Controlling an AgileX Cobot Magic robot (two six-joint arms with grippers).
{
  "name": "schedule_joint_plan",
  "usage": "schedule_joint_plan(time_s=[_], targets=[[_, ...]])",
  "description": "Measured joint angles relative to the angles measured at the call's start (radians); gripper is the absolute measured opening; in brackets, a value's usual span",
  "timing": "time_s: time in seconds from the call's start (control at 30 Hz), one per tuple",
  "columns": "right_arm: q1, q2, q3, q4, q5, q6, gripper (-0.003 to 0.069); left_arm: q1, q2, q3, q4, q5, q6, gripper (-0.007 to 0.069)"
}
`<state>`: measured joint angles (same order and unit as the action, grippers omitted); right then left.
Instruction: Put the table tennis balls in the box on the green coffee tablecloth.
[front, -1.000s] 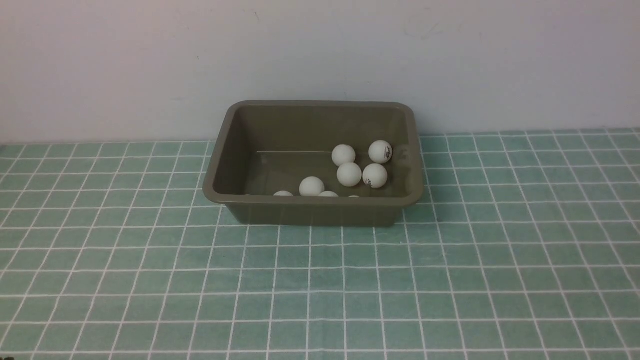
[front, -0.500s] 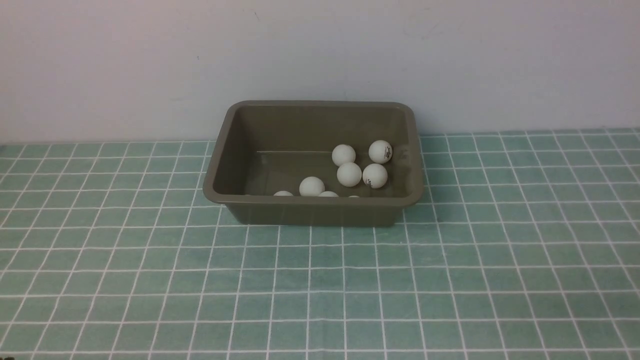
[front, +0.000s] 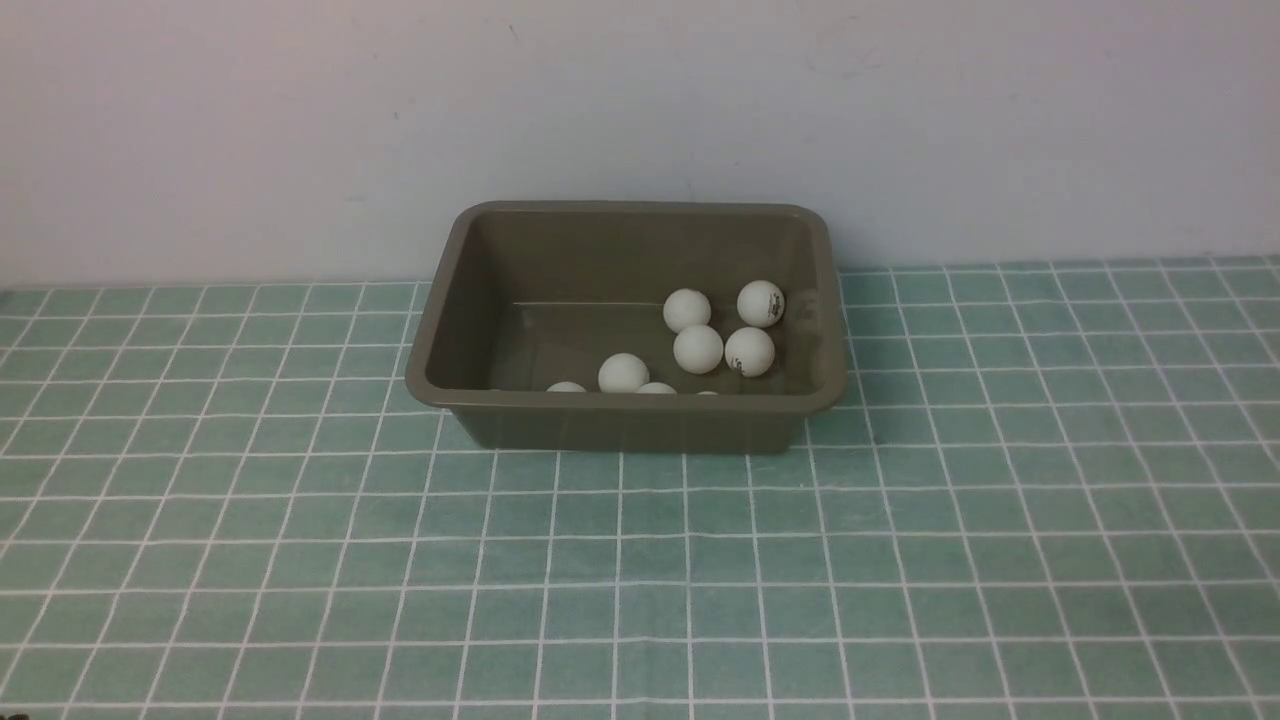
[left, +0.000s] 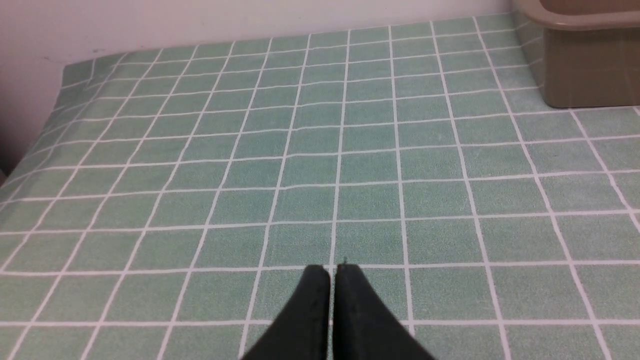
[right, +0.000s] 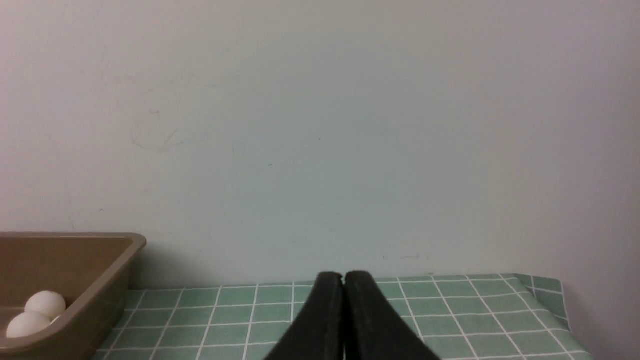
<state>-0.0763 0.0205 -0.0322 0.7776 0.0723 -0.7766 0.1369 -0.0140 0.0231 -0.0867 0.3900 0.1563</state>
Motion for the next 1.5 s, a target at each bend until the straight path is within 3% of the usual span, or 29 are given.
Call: schedule_joint_plan(time_s=[0.07, 0.2, 0.3, 0.37, 0.4, 0.47, 0.57, 0.8, 1.07, 1.5], targets=[[0.000, 0.000, 0.000, -0.031, 0.007, 0.016, -0.0010, 0.000, 0.000, 0.000, 0.000, 0.000, 0.000, -0.0004], [0.000, 0.000, 0.000, -0.239, 0.070, 0.157, -0.0010, 0.000, 0.000, 0.000, 0.000, 0.000, 0.000, -0.0004], [0.000, 0.000, 0.001, -0.417, 0.110, 0.337, -0.0010, 0.000, 0.000, 0.000, 0.000, 0.000, 0.000, -0.0004], [0.000, 0.000, 0.017, -0.614, 0.121, 0.597, -0.0010, 0.000, 0.000, 0.000, 0.000, 0.000, 0.000, -0.0004], [0.000, 0.000, 0.017, -0.614, 0.121, 0.597, -0.0010, 0.000, 0.000, 0.000, 0.000, 0.000, 0.000, -0.0004], [0.000, 0.000, 0.041, -0.710, 0.121, 0.747, -0.0010, 0.000, 0.000, 0.000, 0.000, 0.000, 0.000, -0.0004], [0.000, 0.000, 0.060, -0.770, 0.126, 0.875, -0.0010, 0.000, 0.000, 0.000, 0.000, 0.000, 0.000, -0.0004], [0.000, 0.000, 0.061, -0.790, 0.142, 0.929, -0.0010, 0.000, 0.000, 0.000, 0.000, 0.000, 0.000, -0.0004], [0.000, 0.000, 0.060, -0.793, 0.280, 0.934, -0.0010, 0.000, 0.000, 0.000, 0.000, 0.000, 0.000, -0.0004], [0.000, 0.000, 0.058, -0.793, 0.290, 0.925, -0.0010, 0.000, 0.000, 0.000, 0.000, 0.000, 0.000, -0.0004]])
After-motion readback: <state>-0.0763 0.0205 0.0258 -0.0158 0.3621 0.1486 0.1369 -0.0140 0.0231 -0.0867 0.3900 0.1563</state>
